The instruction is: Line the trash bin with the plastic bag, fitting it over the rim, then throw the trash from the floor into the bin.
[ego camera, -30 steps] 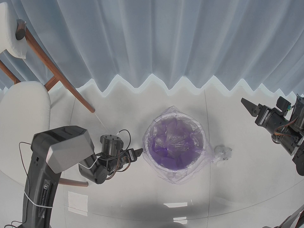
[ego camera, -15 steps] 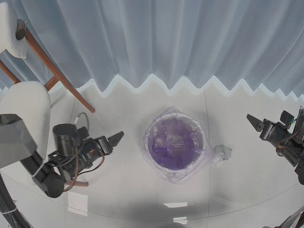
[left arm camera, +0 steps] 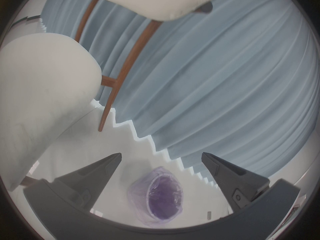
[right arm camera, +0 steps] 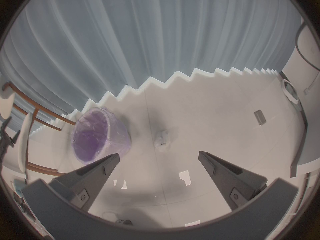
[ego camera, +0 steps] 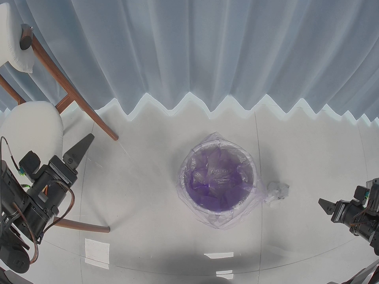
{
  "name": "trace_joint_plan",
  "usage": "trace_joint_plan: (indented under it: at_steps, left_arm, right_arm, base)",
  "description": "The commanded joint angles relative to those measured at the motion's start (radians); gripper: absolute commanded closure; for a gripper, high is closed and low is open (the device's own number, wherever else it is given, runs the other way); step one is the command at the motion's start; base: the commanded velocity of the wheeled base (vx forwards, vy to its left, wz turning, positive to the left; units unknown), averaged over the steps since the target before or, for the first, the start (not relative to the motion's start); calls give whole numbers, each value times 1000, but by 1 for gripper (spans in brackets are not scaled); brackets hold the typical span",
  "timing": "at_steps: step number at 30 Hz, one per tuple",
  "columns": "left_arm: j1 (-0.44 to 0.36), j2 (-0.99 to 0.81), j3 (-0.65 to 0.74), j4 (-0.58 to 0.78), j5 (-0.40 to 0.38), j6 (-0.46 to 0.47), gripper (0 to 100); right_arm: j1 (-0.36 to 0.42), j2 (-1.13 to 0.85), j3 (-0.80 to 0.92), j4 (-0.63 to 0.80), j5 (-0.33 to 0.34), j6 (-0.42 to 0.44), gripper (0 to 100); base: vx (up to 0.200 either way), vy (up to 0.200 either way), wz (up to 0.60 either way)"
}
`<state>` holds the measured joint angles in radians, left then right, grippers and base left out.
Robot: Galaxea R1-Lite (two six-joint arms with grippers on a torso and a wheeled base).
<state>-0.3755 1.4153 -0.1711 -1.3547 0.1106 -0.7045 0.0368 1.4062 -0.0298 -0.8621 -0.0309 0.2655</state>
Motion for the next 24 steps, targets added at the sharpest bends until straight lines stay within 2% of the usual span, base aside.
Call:
trace_joint_plan:
  at_steps: [1, 4, 9, 12, 15, 18, 20, 24]
  left_arm:
    - [-22, -62, 1, -7, 7, -12, 0]
    - [-23, -58, 1, -7, 6, -9, 0]
    - [-36, -64, 4, -7, -3, -12, 0]
    - [-48, -79, 8, -9, -32, -9, 0]
    - [-43, -79, 8, -7, -55, -7, 0]
    - [-34, -81, 8, -6, -108, -3, 0]
    - [-23, -85, 8, 0, -135, -1, 0]
    - [0, -82, 13, 3, -138, 7, 0]
  right_arm:
    - [-14, -30, 30, 14, -9, -8, 0]
    - [-11, 5, 27, 12, -6, -17, 0]
    - [-9, 166, -76, -2, 6, -19, 0]
    - [-5, 286, -187, -25, 28, -23, 0]
    - [34, 401, -302, -18, 57, -31, 0]
    - [38, 524, -421, -20, 89, -43, 0]
    - [38, 602, -509, -12, 111, -77, 0]
    - [35, 732, -619, 14, 138, -152, 0]
  base:
    - [0, 0, 0]
    - [0, 0, 0]
    - [0, 0, 0]
    - [0, 0, 0]
    - [0, 0, 0]
    - [0, 0, 0]
    - [0, -200, 0]
    - [0, -200, 0]
